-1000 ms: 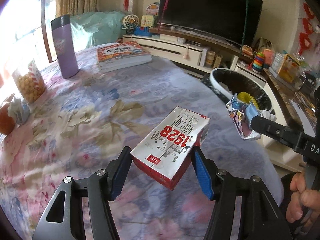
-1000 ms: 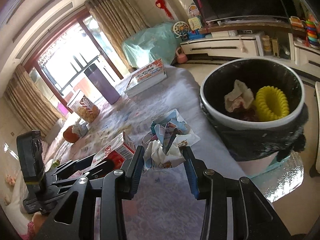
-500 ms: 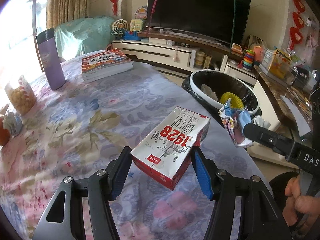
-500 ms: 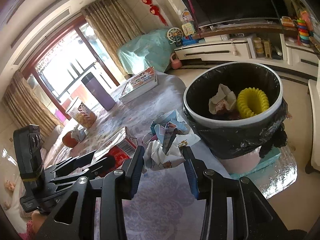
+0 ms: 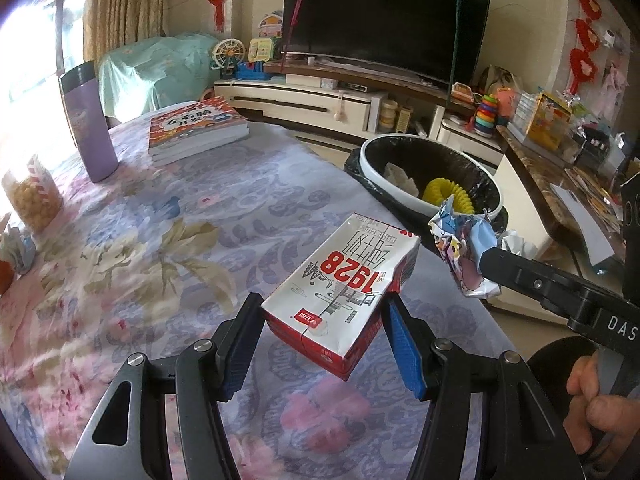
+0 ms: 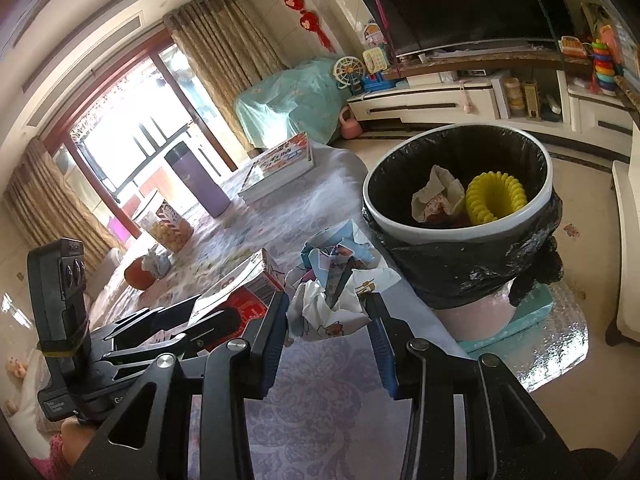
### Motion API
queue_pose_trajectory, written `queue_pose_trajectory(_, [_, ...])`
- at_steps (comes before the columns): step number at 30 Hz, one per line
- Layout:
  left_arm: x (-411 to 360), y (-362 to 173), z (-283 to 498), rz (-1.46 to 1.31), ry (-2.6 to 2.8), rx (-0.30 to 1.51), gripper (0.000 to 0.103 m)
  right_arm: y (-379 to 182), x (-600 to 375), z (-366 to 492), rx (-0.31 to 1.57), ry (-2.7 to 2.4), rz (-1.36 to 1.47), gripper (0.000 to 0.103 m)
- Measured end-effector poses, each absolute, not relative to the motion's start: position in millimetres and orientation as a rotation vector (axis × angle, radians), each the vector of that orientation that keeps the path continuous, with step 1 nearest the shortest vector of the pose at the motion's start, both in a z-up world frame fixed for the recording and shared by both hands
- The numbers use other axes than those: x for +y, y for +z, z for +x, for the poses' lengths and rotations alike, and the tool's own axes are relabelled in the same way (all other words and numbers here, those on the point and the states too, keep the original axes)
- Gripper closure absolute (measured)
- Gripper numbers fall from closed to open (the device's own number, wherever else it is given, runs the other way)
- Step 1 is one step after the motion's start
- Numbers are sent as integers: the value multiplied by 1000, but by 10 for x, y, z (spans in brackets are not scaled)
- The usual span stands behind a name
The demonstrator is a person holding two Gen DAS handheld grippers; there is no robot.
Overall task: Collect trash
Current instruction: 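Lift the red-and-white box and crumpled wrapper and carry both over the bin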
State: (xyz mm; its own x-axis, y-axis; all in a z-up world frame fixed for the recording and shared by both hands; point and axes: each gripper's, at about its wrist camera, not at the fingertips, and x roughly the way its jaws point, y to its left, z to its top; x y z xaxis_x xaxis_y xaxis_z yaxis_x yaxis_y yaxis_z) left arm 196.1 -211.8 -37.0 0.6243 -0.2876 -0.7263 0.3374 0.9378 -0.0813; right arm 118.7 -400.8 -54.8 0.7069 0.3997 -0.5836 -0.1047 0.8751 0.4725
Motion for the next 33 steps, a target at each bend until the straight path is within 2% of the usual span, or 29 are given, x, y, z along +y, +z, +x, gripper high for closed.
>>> queue_pose_trajectory(33, [-2504, -263, 2073, 104, -430, 784, 44, -464, -4416, 1079, 689, 212, 454, 63])
